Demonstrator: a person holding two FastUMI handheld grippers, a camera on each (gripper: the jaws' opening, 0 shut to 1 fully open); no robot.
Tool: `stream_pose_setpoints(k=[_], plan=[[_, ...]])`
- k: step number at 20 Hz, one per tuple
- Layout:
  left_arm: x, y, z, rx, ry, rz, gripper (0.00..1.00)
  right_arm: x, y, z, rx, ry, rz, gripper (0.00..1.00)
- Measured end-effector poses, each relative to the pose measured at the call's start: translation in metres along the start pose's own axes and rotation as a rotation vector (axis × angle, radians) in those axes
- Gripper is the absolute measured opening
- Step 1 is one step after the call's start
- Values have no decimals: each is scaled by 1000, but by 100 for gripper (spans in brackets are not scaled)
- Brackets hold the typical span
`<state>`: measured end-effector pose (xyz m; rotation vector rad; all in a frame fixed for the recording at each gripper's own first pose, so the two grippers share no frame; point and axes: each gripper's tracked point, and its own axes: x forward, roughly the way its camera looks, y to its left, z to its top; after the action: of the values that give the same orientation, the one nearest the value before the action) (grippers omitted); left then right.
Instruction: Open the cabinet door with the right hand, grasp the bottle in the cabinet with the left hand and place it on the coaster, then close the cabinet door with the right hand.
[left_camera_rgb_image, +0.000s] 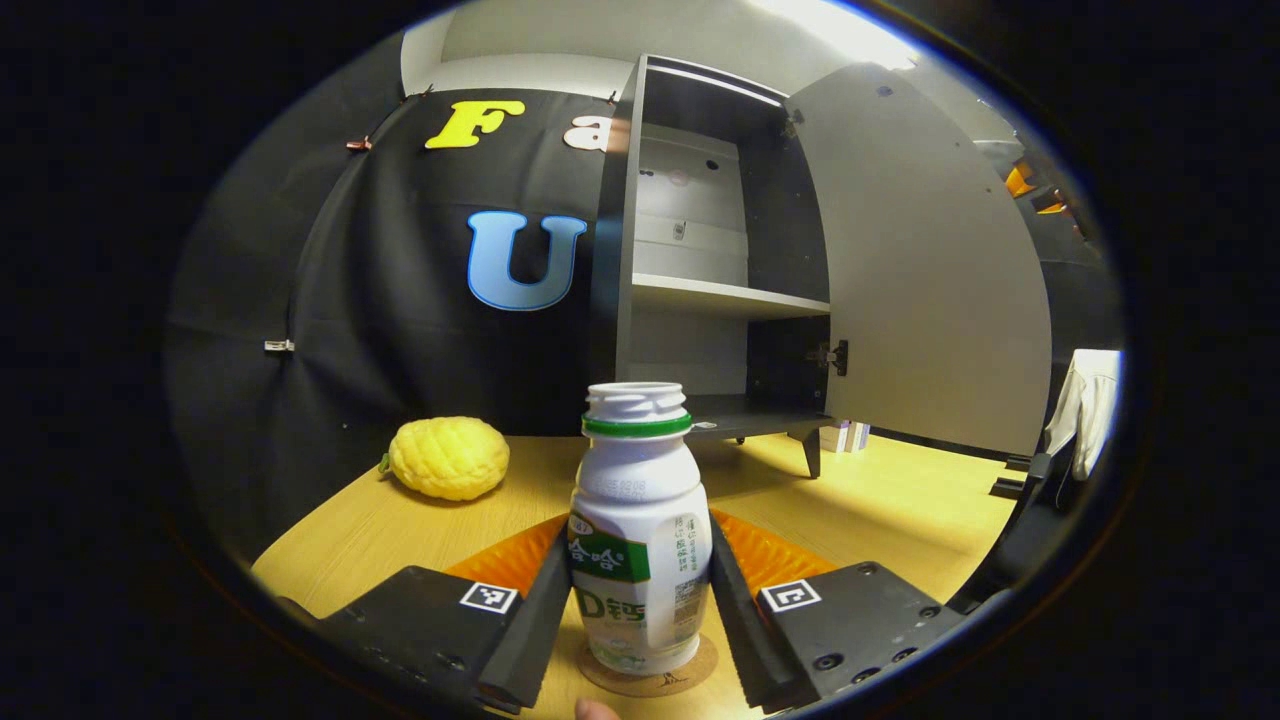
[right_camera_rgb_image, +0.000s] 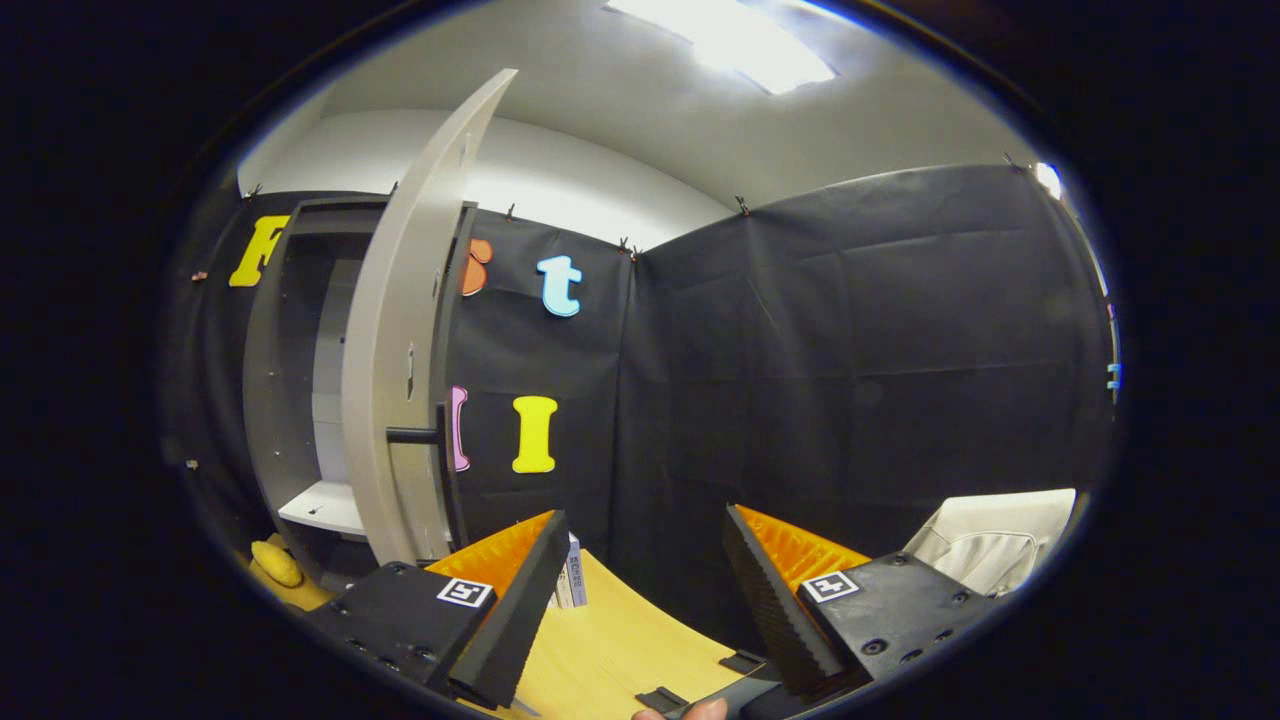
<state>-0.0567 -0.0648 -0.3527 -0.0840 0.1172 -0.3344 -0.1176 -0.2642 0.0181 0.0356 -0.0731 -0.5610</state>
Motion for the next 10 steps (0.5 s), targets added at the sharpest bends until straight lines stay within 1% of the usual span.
stream_pose_setpoints(k=[1, 2, 4, 5, 6, 7, 9, 10], plan=[[0, 1, -2, 4, -4, 4, 74, 1, -5, -3, 7, 7, -12, 92], [1, 2, -4, 9, -1, 6, 74, 3, -10, -8, -1, 19, -17, 96], [3, 1, -9, 9, 6, 0, 75, 3, -21, -20, -28, 51, -32, 96], [4, -1, -12, 5, 19, -6, 75, 2, -26, -25, -36, 64, -39, 100], [5, -2, -15, 2, 33, -7, 76, 1, -30, -28, -37, 73, -44, 96], [3, -3, -16, -5, 44, -8, 77, 0, -33, -29, -32, 79, -46, 96], [1, -5, -14, -11, 50, -1, 84, 1, -36, -32, -20, 86, -46, 96], [1, -5, -11, -10, 51, 4, 90, 0, -37, -32, -18, 88, -46, 96]])
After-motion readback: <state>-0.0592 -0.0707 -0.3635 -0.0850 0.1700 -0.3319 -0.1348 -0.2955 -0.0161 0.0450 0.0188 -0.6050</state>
